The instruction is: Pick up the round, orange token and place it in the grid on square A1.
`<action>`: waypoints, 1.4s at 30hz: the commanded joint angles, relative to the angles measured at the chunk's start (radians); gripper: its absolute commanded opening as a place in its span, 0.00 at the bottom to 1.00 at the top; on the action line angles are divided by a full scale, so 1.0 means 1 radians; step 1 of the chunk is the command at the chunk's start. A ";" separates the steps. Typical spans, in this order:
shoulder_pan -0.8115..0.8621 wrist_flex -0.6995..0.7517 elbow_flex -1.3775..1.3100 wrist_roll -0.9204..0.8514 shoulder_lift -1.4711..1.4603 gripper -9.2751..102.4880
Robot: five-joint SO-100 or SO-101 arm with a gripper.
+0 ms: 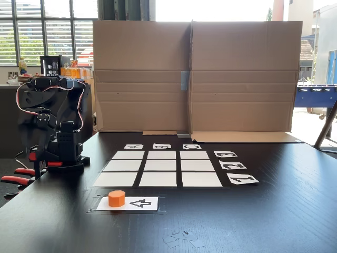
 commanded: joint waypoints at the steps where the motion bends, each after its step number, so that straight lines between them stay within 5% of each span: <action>1: -0.040 0.023 -0.118 0.026 -0.072 0.16; 25: -0.449 0.071 -0.620 0.354 -0.649 0.28; 42: -0.584 0.061 -0.853 0.393 -0.966 0.39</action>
